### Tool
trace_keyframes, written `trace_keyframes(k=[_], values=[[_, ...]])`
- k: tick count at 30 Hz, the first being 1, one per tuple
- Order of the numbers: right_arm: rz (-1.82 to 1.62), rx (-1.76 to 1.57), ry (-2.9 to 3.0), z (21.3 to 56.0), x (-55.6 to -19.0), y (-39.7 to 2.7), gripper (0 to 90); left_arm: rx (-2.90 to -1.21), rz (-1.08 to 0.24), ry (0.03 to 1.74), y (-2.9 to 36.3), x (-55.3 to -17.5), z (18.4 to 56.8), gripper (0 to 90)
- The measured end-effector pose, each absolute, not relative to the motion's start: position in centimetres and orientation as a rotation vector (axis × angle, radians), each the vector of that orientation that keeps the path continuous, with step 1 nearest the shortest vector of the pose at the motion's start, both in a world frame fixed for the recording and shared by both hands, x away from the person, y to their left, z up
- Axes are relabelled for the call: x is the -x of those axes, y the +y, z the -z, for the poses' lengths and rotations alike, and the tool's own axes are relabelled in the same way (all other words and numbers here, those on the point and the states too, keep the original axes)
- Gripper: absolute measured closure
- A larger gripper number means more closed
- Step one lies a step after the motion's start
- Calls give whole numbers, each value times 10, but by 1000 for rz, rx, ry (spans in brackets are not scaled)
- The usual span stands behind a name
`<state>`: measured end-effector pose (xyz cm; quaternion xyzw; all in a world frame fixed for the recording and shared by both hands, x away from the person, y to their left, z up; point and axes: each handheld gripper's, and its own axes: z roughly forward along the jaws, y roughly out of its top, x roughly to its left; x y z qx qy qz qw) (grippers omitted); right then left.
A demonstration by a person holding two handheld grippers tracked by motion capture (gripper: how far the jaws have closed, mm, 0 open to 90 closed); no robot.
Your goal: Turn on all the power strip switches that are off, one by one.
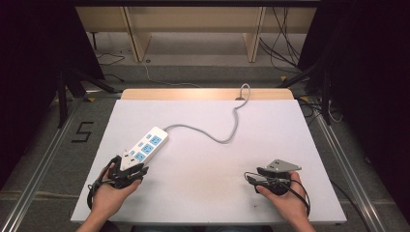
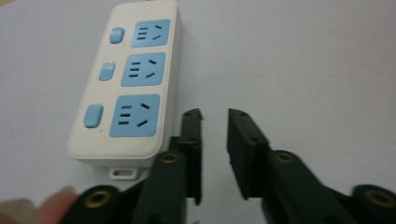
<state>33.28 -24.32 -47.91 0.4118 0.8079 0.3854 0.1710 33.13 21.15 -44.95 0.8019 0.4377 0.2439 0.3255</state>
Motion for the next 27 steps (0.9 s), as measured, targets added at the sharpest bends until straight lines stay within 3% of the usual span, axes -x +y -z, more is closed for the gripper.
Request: trace_keyframes(k=[2,27], values=[[-1094,-1165,2293,479,-333,-243,479,-2094,-661,1142,212,-332,448,893],[-1096,-1146,2275,479,-332,-245,455,-2135,-668,1246,215,-393,423,897]])
